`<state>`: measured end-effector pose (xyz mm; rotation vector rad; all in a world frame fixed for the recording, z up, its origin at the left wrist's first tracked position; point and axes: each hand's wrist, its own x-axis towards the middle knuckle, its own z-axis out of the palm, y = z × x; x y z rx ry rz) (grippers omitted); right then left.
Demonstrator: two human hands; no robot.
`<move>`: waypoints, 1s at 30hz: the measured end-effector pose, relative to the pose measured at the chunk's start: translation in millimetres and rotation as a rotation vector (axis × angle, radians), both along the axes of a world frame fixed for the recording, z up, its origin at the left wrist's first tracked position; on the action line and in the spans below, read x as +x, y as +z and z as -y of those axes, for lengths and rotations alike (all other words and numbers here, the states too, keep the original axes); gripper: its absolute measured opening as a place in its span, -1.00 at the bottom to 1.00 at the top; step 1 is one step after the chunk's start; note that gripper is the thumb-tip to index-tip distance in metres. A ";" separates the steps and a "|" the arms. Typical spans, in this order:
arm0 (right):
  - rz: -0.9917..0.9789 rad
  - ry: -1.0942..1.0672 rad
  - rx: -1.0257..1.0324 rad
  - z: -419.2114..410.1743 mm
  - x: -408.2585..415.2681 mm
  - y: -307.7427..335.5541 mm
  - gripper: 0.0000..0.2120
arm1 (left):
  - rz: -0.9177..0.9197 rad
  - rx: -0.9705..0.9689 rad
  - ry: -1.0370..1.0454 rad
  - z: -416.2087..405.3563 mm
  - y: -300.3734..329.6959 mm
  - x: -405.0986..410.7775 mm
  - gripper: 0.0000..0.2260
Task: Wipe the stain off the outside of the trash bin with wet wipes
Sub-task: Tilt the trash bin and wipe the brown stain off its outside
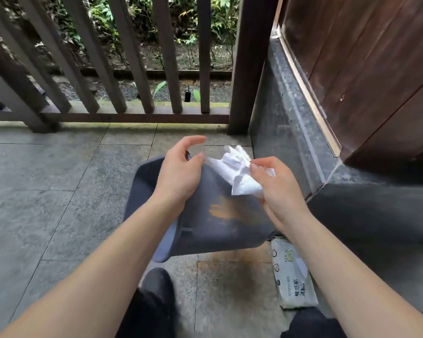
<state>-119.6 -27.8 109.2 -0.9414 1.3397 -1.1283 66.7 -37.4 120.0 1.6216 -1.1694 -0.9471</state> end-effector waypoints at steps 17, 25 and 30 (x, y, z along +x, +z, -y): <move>-0.540 0.146 -0.525 -20.8 20.7 -9.3 -0.82 | -0.139 -0.069 0.038 -9.0 -0.9 -18.2 -0.71; -0.517 0.193 -0.524 -34.6 36.7 -20.1 -0.74 | -0.150 -0.110 -0.028 -21.0 -3.6 -37.9 -0.66; -0.571 0.240 -0.467 -35.4 40.9 -23.3 -0.56 | -0.289 -0.093 -0.084 -23.4 -4.2 -41.3 -0.66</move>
